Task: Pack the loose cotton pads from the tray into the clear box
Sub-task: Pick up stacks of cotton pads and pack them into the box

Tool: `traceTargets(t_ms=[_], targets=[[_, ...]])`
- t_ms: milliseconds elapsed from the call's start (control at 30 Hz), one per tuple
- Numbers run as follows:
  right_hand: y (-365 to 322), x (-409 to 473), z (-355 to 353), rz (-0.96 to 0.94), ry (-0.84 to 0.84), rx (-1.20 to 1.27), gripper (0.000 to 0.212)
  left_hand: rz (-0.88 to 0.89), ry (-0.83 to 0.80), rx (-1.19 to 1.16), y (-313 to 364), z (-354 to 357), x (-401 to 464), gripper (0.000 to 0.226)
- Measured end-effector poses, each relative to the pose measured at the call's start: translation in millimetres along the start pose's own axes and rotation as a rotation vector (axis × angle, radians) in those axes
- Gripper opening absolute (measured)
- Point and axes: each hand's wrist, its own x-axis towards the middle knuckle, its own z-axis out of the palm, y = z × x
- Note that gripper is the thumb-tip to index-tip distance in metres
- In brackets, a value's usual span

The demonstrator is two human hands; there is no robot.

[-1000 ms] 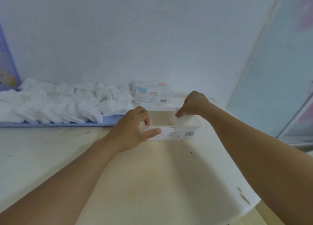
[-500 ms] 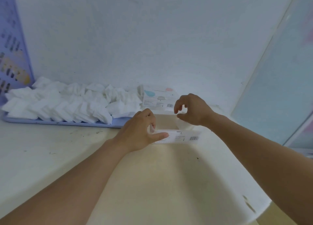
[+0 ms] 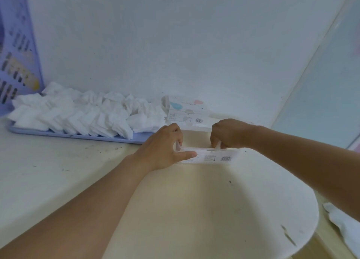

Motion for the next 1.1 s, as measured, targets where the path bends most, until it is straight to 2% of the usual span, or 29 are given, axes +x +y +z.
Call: traceTargets(t_ms=[100,233,333,400,467,533,600,633,667,733,767,833,933,1100], targets=[[1,-2,4,0.002,0.013,-0.006,0.035,0.011,0.013,0.015,0,0,-1,0.046],[5,-13,-21,0.039,0.011,0.246,0.041,0.002,-0.001,0.042,-1,1,-2,0.046],[2,-21,-53,0.035,0.228,0.412,0.021,-0.018,0.008,-0.058,-1,-3,-4,0.055],[-16,-22,-72,0.038,0.483,0.598,0.025,-0.046,0.2,-0.146,3,-18,-4,0.05],[-46,-23,-84,0.051,0.662,0.842,0.034,-0.064,0.511,-0.224,14,-40,-1,0.033],[-85,-13,-95,0.024,0.748,1.119,0.033,-0.122,0.742,-0.28,15,-77,-4,0.027],[-122,8,-101,0.037,0.716,1.357,0.021,-0.228,0.807,-0.256,-2,-114,-10,0.02],[-141,23,-101,0.046,0.651,1.408,0.016,-0.284,0.8,-0.208,-17,-131,-19,0.015],[-155,37,-98,0.067,0.572,1.379,0.021,-0.345,0.789,-0.165,-32,-140,-27,0.013],[-182,68,-89,0.06,0.432,1.254,0.055,-0.472,0.781,-0.07,-62,-150,-52,0.016],[-191,79,-84,0.064,0.41,1.196,0.07,-0.504,0.766,-0.039,-73,-147,-64,0.017],[-200,94,-75,0.088,0.447,1.1,0.084,-0.487,0.696,-0.001,-82,-137,-80,0.023],[-209,107,-67,0.1,0.487,1.008,0.084,-0.409,0.601,0.037,-85,-129,-81,0.031],[-210,114,-58,0.007,0.522,1.131,0.067,-0.41,0.404,0.067,-83,-116,-75,0.047]])
